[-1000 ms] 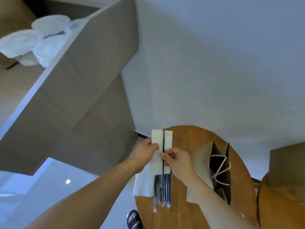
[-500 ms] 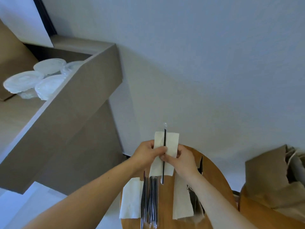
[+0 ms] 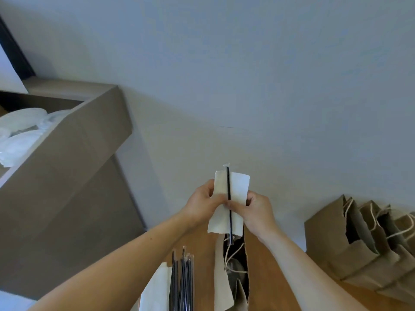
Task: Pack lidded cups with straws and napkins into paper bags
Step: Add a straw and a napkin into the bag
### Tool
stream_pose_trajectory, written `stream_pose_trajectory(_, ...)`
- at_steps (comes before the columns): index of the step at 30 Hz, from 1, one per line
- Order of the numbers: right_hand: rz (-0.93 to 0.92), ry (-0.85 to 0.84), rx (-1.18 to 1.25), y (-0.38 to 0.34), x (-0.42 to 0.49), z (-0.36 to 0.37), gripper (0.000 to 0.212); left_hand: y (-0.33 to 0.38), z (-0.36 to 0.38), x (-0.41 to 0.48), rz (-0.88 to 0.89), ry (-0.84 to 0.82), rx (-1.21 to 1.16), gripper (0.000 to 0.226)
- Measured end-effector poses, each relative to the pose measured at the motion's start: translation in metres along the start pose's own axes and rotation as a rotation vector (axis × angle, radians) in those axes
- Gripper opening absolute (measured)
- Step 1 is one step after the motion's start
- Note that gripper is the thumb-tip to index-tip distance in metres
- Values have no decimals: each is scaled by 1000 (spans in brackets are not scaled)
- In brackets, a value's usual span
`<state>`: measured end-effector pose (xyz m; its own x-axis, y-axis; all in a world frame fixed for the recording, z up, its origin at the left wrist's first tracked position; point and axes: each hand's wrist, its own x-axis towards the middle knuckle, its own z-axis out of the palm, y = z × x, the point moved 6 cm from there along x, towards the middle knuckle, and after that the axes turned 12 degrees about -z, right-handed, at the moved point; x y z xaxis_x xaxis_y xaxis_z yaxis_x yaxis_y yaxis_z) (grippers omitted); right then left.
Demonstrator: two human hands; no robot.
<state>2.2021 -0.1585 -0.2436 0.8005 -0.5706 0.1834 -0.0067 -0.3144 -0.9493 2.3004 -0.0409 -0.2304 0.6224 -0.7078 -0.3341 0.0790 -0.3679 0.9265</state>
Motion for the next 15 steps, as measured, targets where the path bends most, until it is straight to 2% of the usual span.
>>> stream_pose_trajectory(3,23,159,-39,7,9,-25,12,-18,2,9,-69,-35,-16,45)
stream_pose_trajectory(6,60,300,-27,20,18,-44,13,-65,3,12,-230,-49,352,59)
stream_pose_trajectory(8,90,293,-42,33,19,-42,11,-107,16,7,-381,-209,586,80)
stream_pose_trajectory(10,140,218,-98,49,18,-28,9,-139,36,0,-486,-339,726,92)
stream_pose_trajectory(12,196,134,-157,67,13,-10,18,-153,52,-1,-518,-309,741,81)
stream_pose_trajectory(15,277,16,-244,88,2,14,19,-157,67,5,-447,-145,711,35)
